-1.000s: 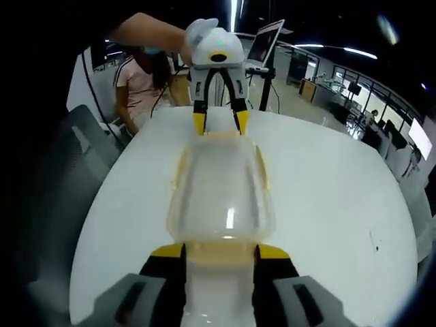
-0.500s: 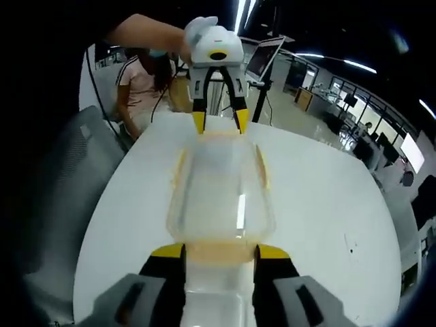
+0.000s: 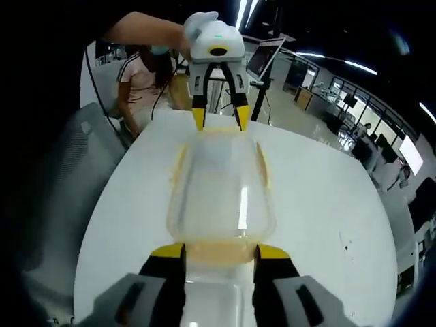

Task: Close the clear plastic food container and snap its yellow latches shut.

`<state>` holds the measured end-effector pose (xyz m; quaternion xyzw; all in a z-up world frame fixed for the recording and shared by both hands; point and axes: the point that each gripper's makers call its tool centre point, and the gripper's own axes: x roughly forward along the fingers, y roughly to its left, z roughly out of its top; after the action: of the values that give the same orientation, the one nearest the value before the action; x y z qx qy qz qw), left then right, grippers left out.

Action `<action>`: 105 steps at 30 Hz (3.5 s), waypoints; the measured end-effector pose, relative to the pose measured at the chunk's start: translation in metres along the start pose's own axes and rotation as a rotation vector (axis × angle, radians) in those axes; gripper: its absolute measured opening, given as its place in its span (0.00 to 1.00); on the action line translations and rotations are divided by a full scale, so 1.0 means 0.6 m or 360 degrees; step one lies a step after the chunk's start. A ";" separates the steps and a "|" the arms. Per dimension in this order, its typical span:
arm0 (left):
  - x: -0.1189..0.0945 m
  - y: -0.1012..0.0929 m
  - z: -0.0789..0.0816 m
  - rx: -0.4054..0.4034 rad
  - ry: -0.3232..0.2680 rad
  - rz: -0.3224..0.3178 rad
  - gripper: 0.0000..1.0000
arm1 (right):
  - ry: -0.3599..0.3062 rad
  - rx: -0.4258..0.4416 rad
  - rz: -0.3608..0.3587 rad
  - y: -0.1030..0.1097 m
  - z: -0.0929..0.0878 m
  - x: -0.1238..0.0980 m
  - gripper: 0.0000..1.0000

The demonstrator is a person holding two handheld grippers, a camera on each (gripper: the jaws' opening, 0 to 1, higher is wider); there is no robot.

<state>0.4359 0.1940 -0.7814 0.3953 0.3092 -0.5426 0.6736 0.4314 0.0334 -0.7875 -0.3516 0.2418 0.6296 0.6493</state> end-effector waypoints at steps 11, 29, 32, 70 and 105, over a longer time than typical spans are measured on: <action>0.011 0.001 0.015 0.0003 0.0027 0.0010 0.35 | 0.0000 -0.0017 -0.0010 -0.001 -0.012 -0.014 0.36; 0.048 0.006 0.064 0.0006 0.0003 0.0011 0.36 | 0.0049 0.0001 -0.0033 -0.005 -0.062 -0.049 0.36; 0.054 0.006 0.073 0.0008 -0.0004 0.0005 0.36 | 0.0057 0.0007 -0.0032 -0.005 -0.070 -0.055 0.36; 0.136 -0.010 0.178 0.0034 -0.0081 -0.0059 0.36 | 0.0266 0.0078 -0.0037 0.013 -0.183 -0.124 0.36; 0.194 -0.030 0.261 0.0019 -0.0168 -0.0101 0.36 | 0.0419 0.0133 -0.0045 0.025 -0.270 -0.180 0.35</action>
<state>0.4422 -0.0002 -0.8056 0.3602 0.2822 -0.5856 0.6690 0.4277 -0.1605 -0.8108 -0.4072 0.3458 0.5582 0.6349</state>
